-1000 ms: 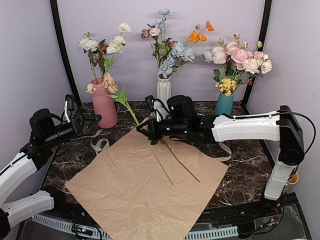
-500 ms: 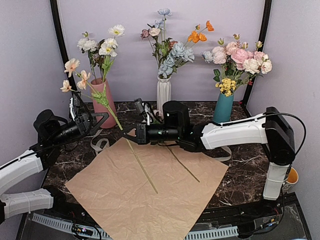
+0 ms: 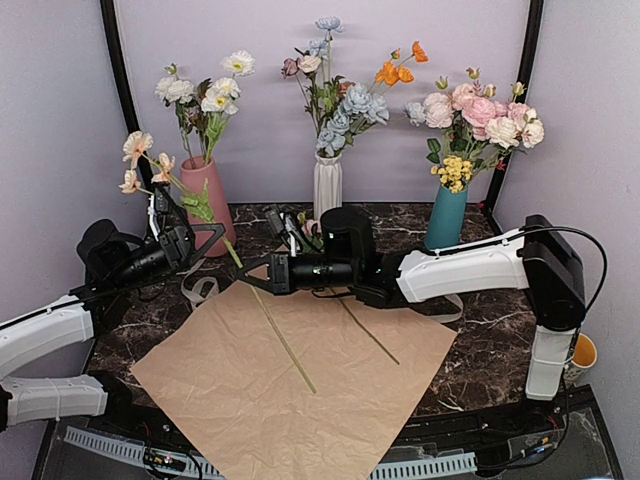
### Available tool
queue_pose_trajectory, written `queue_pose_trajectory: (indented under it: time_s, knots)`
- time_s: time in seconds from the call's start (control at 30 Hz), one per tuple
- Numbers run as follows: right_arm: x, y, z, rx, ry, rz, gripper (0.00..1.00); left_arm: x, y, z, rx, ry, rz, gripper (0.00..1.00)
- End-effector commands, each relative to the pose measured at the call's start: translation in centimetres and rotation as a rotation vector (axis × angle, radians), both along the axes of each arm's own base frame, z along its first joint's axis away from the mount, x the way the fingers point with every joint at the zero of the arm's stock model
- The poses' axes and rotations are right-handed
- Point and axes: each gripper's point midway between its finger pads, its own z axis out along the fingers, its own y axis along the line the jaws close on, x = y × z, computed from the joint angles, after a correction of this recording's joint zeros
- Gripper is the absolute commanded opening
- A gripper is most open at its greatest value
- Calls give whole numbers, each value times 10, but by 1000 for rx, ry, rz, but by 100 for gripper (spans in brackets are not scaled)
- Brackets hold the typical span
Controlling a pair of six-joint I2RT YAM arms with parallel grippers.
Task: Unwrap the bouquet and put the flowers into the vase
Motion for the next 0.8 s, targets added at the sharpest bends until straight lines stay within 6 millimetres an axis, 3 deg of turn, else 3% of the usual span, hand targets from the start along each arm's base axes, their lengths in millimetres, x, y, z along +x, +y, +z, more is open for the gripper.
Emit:
queue_pose_trajectory:
  time_s: [0.0,0.23,0.53,0.77]
  knots:
    - [-1,-1,34,75,-66,-27,0,-1,1,5,-9,-9,9,48]
    - [13,-9,41,54,-130,-121,0,-7,10,2,-9,21,46,53]
    - [-5,-5,45,100,-144,-12,0,0,4,-8,-20,51,29,50]
    - [-10,-2,34,83,-139,22,0,2,-5,0,-64,11,-18,42]
